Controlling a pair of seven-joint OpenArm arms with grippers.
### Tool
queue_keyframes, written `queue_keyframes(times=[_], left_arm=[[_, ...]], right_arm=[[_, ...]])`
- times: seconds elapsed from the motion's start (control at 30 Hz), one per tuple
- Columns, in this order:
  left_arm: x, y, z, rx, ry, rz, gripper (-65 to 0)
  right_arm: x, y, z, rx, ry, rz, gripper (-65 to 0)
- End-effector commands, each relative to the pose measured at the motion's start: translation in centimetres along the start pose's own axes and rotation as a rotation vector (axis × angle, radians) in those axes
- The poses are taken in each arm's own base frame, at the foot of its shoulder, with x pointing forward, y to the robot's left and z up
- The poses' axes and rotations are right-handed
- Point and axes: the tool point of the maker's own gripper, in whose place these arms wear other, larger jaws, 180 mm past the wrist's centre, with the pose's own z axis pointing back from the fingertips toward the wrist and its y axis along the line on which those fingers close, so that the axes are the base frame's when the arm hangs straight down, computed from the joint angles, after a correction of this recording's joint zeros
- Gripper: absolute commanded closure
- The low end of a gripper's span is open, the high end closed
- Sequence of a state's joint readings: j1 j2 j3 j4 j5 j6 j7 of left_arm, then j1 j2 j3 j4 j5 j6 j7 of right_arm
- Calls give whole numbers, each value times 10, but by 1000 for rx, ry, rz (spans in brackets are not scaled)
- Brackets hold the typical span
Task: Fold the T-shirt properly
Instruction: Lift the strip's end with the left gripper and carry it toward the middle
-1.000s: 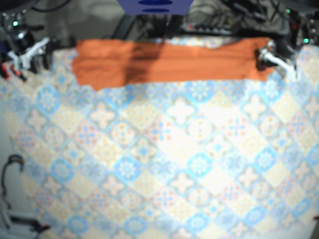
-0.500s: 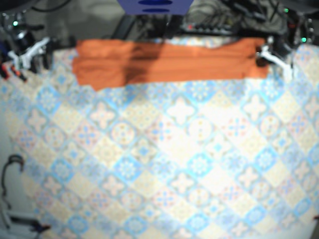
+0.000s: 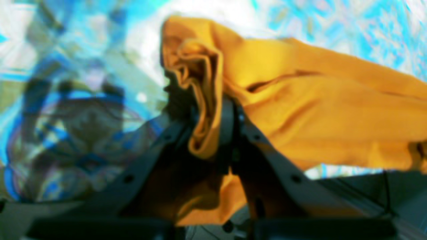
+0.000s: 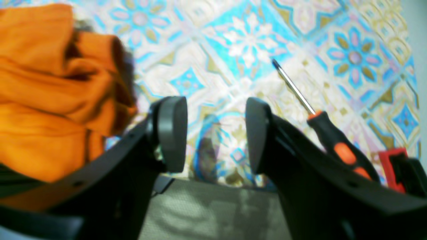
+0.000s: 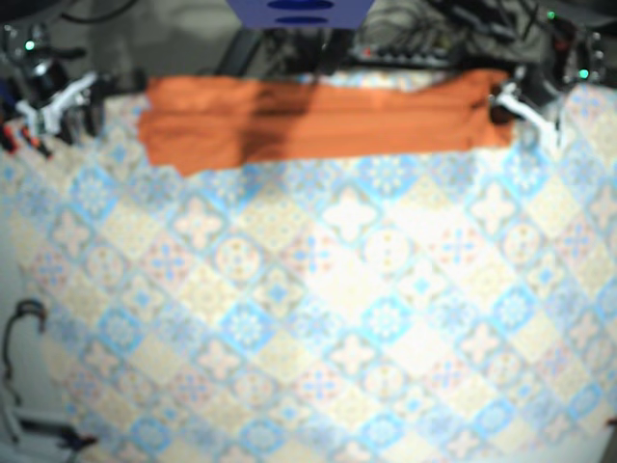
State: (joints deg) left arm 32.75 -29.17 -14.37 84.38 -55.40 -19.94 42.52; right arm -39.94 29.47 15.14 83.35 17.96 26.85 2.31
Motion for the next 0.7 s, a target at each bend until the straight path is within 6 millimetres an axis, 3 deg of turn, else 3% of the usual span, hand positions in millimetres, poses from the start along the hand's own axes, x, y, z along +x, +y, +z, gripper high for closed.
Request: queue_keyframes(times=[0.0, 0.27, 0.67], left_arm=[[14, -9, 5, -27, -35, -36, 0], [24, -36, 13, -77, -64, -99, 0], [47, -91, 29, -181, -138, -223, 0]], right_arm=[[18, -11, 5, -20, -51, 20, -274], [37, -19, 17, -88, -122, 1, -274], [40, -21, 30, -110, -129, 9, -274]])
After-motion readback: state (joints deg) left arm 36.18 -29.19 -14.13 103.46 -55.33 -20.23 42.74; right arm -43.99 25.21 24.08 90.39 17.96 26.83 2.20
